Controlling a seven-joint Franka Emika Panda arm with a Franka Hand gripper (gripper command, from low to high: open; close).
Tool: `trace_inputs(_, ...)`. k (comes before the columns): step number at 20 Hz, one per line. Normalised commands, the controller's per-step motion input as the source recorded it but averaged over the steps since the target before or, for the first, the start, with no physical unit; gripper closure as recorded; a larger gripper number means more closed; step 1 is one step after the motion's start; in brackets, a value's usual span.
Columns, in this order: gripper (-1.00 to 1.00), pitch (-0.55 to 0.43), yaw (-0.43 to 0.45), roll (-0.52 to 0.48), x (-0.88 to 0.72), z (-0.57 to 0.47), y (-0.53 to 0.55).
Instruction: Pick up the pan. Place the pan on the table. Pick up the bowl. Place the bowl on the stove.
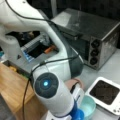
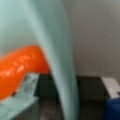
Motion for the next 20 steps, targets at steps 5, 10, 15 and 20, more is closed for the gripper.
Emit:
trace_inputs(5, 1.00, 0.048, -0.087, 0.338, 0.08, 0.12, -0.05)
trace_inputs(10, 1.00, 0.060, -0.122, 0.285, 0.10, 0.12, 0.04)
trace_inputs(15, 1.00, 0.097, -0.197, 0.204, 0.14, 0.10, 0.24)
trace_inputs(20, 1.00, 0.067, -0.242, 0.151, 0.16, 0.08, 0.45)
